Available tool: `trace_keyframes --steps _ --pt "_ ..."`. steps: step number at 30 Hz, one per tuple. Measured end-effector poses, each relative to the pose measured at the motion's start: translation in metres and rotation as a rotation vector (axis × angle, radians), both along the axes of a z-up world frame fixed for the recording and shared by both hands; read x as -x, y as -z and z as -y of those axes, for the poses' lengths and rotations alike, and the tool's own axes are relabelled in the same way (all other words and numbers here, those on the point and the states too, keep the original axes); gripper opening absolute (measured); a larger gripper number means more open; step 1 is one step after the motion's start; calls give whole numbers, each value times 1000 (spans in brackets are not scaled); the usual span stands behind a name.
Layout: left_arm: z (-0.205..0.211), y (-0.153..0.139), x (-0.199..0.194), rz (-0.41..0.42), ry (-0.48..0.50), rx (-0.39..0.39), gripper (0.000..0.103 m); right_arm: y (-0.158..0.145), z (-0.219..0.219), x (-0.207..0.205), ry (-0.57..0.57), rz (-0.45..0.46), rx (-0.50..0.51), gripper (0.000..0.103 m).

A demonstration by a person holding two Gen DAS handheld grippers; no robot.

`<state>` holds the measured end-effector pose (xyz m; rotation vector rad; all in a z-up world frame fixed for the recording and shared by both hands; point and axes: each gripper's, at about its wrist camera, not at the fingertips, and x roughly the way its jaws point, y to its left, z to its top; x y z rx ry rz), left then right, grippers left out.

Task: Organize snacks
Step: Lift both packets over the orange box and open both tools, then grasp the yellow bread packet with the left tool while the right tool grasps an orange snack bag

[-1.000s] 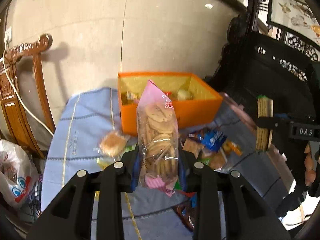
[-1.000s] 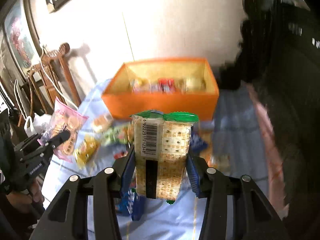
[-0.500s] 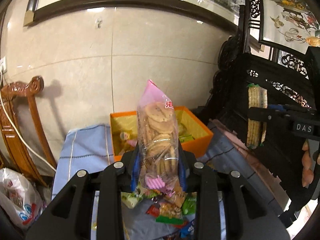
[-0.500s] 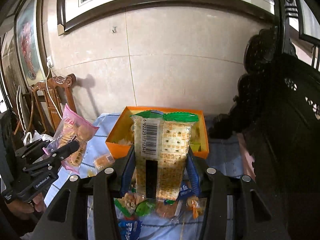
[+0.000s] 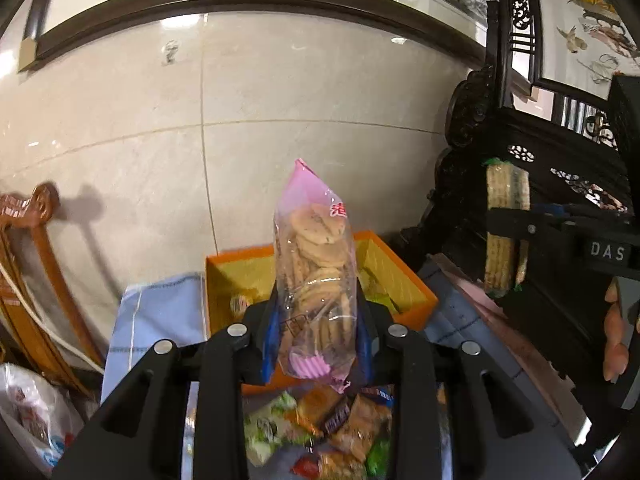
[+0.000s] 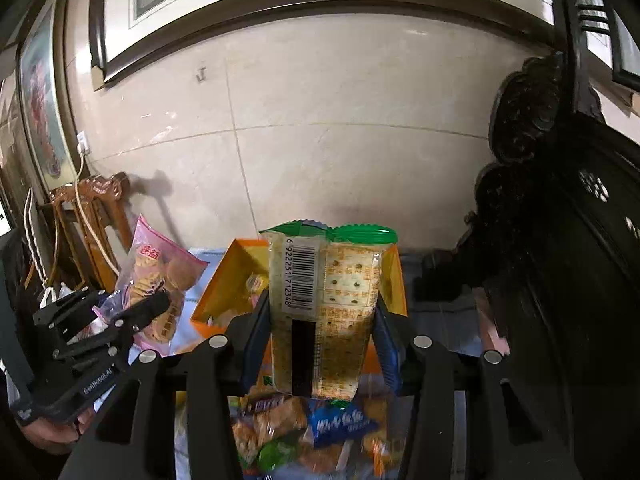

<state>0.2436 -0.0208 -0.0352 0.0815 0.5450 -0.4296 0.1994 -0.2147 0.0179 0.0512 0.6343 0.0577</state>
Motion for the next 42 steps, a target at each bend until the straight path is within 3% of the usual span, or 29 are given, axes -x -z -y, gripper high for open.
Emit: trace_keyframes --steps 7,8,9,10,11,16,26,31,42 --pt "34 -7 -75 6 -38 -46 31 -8 8 -84 4 18 8 49" --pt "38 -2 -88 -2 -57 -60 38 -2 11 -102 -2 -9 6 55" --pt "39 5 -99 -19 -72 -75 51 6 12 -113 5 -39 18 64" --pt "39 13 -105 -41 -93 -88 85 19 15 -123 38 -83 57 78" --pt "35 22 -111 -65 -127 -97 94 26 16 -125 48 -101 76 79" --pt "-10 70 -97 -145 -174 -82 94 77 22 -101 57 -169 112 80" --pt "-96 130 0 -215 -210 -114 94 162 16 -6 94 -335 74 82" --pt "-132 178 35 -294 -263 -227 94 199 9 28 106 -403 161 82" --pt "-122 218 36 -332 -267 -299 94 228 51 41 224 -463 135 84"
